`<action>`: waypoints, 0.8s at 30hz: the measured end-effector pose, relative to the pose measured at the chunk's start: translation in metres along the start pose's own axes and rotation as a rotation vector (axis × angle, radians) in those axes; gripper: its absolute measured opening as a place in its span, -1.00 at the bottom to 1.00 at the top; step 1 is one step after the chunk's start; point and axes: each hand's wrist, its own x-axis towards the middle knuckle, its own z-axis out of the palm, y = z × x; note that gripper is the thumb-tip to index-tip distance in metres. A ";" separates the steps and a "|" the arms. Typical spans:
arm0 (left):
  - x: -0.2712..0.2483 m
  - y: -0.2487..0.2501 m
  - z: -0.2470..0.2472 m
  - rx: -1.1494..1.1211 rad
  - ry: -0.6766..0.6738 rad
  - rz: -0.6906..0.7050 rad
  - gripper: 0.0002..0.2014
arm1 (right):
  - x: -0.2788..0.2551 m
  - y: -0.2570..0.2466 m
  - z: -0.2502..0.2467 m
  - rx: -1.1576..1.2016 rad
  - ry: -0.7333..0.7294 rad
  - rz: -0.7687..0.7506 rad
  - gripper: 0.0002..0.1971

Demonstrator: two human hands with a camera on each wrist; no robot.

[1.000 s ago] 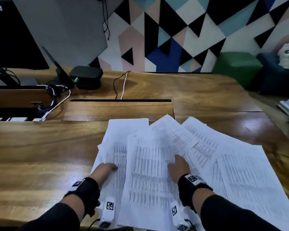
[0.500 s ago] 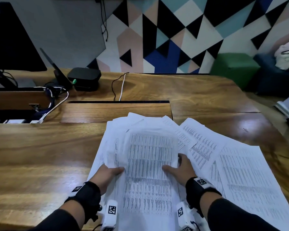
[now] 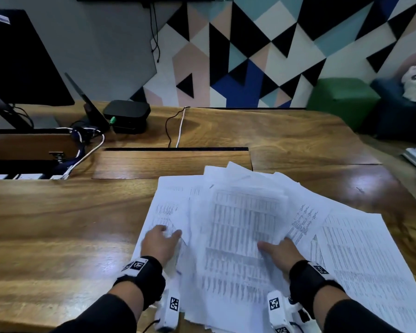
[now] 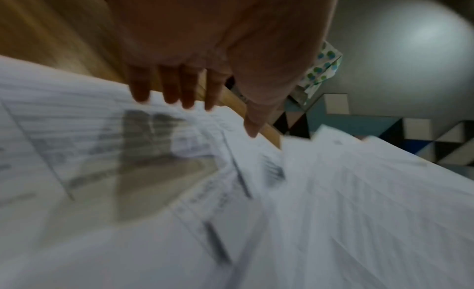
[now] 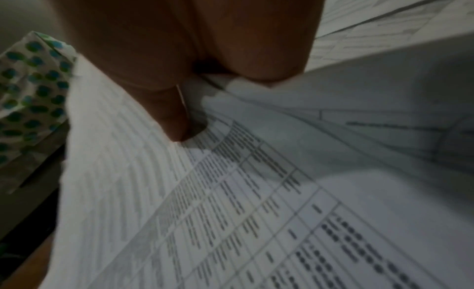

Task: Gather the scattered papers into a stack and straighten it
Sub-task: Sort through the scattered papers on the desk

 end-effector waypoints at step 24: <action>0.042 0.019 -0.002 -0.032 -0.006 -0.271 0.05 | 0.001 0.029 -0.013 -0.194 0.175 0.090 -0.90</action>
